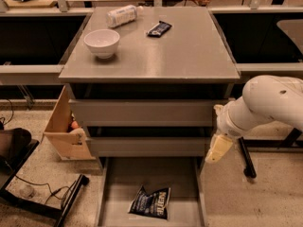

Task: Pick blue chip bag from bottom drawer and place on counter

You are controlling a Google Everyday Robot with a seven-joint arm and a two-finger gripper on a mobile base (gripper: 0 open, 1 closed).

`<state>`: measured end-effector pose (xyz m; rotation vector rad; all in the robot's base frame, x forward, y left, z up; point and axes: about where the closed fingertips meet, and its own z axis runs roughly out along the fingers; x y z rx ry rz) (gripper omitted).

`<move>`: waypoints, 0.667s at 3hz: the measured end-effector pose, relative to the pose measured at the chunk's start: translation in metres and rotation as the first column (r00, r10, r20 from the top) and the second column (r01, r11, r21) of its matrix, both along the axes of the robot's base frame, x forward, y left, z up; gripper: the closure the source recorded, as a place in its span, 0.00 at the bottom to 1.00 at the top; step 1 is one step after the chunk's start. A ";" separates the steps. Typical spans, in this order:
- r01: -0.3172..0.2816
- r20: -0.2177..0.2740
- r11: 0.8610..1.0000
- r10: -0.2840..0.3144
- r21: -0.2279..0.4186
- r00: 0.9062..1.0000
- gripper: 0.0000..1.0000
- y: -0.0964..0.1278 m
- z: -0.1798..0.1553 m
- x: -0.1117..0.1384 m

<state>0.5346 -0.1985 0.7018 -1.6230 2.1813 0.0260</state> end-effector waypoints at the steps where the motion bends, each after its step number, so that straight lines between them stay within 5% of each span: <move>1: -0.012 -0.021 0.998 0.013 0.054 1.000 0.00 0.018 -0.038 0.001; 2: -0.019 -0.081 0.982 0.035 0.186 0.996 0.00 0.066 -0.158 0.002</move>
Offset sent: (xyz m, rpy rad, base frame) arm 0.0049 0.1004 -0.2485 0.2970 0.1294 0.0241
